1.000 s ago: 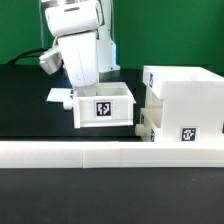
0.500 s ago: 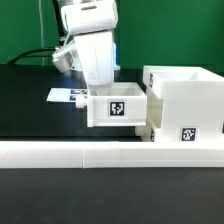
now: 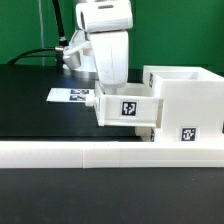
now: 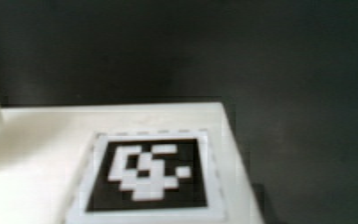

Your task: Assemble drawer

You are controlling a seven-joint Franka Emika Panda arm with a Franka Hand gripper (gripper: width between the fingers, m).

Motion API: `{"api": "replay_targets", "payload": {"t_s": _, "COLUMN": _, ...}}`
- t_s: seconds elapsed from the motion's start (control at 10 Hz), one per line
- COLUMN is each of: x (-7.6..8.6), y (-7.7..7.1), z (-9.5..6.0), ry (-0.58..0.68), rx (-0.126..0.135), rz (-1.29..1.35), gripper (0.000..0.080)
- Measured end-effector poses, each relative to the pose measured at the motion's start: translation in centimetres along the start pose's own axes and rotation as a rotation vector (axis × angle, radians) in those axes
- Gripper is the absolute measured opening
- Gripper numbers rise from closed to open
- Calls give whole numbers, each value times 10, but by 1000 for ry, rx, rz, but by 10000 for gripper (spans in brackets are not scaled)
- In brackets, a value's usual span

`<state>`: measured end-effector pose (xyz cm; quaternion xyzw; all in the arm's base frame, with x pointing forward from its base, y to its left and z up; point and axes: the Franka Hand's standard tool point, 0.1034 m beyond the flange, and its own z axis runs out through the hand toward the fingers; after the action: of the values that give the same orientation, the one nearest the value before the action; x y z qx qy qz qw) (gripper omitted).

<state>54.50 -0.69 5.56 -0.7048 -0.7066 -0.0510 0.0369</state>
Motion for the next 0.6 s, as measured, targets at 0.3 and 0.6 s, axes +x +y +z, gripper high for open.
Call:
{"api": "replay_targets", "payload": {"t_s": 0.3, "x": 2, "y": -1, "z": 0, "ry": -2, "rx": 22, "rz": -6, "gripper": 41}}
{"api": "replay_targets", "payload": {"t_s": 0.6, "x": 6, "y": -1, "z": 2, "ry": 0, "rx": 24, "rz": -8, "gripper": 41}}
